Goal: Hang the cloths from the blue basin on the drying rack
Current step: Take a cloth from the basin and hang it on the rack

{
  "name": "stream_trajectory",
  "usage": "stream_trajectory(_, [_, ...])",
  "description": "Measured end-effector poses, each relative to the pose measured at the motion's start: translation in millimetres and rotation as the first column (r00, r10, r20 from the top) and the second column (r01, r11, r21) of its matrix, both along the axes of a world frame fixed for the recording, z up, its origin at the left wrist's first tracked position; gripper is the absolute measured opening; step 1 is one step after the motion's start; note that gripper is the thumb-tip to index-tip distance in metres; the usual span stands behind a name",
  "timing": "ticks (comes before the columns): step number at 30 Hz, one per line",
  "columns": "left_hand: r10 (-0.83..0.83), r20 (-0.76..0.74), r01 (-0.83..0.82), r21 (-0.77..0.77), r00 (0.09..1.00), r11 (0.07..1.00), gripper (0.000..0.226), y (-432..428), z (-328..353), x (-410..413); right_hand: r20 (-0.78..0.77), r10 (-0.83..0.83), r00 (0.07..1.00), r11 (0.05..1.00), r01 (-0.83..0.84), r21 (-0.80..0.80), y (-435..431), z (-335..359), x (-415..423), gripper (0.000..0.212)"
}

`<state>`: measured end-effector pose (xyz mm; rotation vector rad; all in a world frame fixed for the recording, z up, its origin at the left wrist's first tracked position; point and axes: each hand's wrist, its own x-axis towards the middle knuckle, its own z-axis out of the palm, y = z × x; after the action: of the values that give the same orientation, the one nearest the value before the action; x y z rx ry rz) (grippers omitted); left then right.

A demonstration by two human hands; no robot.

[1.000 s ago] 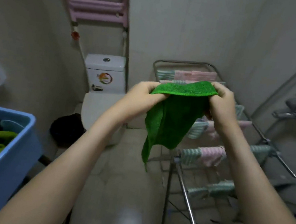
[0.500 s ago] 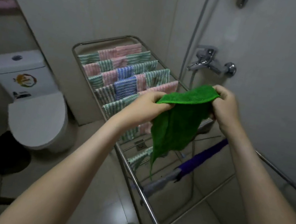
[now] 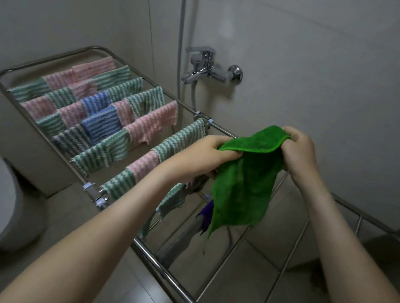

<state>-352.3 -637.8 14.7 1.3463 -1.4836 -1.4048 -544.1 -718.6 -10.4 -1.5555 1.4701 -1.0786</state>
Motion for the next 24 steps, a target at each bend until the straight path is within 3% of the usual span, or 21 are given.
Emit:
stream_trajectory(7, [-0.015,0.03,0.01,0.144,0.999,0.99,0.014,6,-24,12,-0.036,0.067,0.997,0.996,-0.064,0.069,7,-31,8,0.032])
stream_trajectory(16, [-0.105,0.139,0.059,0.3,0.985,0.952,0.017,23,-73,24,-0.179,0.176,0.968,0.973,-0.144,0.18,11,-73,23,0.035])
stream_trajectory(24, [-0.149,0.07,0.112,0.373,0.986,0.921,0.022,18,-90,25,-0.401,0.148,0.904,0.989,-0.139,0.053,3,-86,13,0.048])
